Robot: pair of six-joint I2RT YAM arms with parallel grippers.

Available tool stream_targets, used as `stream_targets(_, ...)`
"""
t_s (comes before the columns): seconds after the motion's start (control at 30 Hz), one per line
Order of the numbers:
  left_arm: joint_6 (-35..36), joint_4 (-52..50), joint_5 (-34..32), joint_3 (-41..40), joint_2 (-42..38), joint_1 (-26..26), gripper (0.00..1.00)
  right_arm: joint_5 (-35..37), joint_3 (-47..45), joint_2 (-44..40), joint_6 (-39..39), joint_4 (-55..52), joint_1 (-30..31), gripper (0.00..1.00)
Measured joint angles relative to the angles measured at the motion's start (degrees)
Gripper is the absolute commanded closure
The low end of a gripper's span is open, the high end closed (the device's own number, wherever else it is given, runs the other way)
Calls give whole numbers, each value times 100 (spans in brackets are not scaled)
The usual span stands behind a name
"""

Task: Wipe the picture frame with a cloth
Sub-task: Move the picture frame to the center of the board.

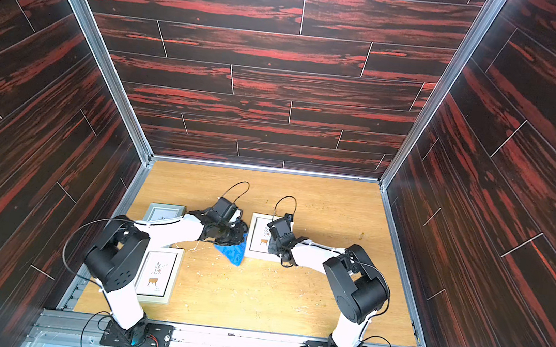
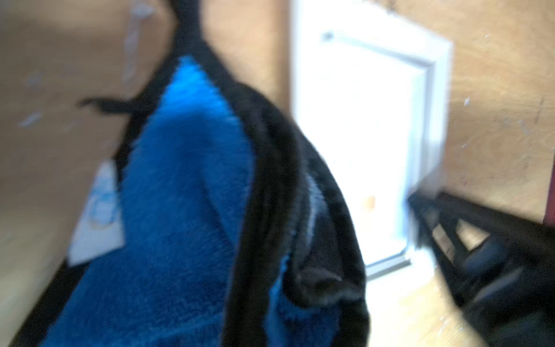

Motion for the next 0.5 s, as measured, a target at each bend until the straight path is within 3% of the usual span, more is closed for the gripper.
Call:
stream_targets(0.2, -4, 560, 225, -807, -667, 186, 96, 42, 44, 0, -179, -11, -503, 100)
stream_targets(0.5, 87, 1309, 476, -1091, -1499, 254, 96, 157, 822, 531, -426, -181, -1770, 100)
